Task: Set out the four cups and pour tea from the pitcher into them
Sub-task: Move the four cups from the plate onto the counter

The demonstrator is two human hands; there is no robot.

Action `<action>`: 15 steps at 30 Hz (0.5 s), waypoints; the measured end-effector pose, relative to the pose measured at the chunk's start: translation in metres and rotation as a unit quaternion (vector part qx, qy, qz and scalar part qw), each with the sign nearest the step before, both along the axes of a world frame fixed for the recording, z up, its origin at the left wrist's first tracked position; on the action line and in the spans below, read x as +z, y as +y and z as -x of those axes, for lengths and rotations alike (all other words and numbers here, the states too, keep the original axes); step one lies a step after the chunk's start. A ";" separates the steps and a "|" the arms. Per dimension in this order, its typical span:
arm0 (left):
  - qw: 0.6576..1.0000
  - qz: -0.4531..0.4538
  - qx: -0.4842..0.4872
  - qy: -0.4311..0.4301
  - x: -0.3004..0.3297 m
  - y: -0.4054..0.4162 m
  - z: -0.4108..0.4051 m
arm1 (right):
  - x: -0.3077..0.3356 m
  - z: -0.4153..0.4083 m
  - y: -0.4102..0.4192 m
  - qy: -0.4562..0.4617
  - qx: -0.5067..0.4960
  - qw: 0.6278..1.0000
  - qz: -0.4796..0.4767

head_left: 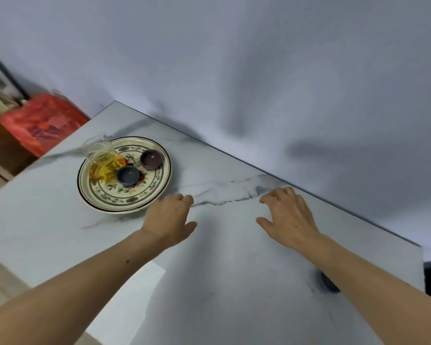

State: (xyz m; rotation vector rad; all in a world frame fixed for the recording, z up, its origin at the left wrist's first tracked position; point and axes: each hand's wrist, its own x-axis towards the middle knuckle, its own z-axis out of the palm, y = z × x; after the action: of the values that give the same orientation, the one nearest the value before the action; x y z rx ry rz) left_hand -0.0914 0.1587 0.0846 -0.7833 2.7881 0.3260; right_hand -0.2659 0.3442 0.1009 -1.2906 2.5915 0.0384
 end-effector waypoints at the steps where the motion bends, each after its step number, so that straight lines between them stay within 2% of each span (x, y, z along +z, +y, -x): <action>1: 1.000 0.003 0.012 -0.003 0.001 -0.017 -0.011 | 0.000 -0.006 -0.020 0.001 0.005 1.000 0.003; 5: 0.998 0.017 0.058 -0.012 -0.001 -0.076 -0.045 | -0.001 -0.027 -0.095 0.002 0.019 1.000 0.018; 8: 0.992 0.009 0.128 0.006 -0.012 -0.108 -0.061 | -0.007 -0.036 -0.145 0.000 0.032 0.999 0.018; 15: 0.949 -0.043 0.310 0.038 -0.058 -0.150 -0.065 | -0.029 -0.034 -0.242 -0.004 0.082 0.997 0.014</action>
State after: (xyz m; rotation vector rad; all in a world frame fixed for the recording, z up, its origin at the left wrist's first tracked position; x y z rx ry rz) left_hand -0.0267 0.0091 0.0270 -1.6426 2.4967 0.5833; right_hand -0.2315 0.1018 0.0714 -1.5066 2.4829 0.0250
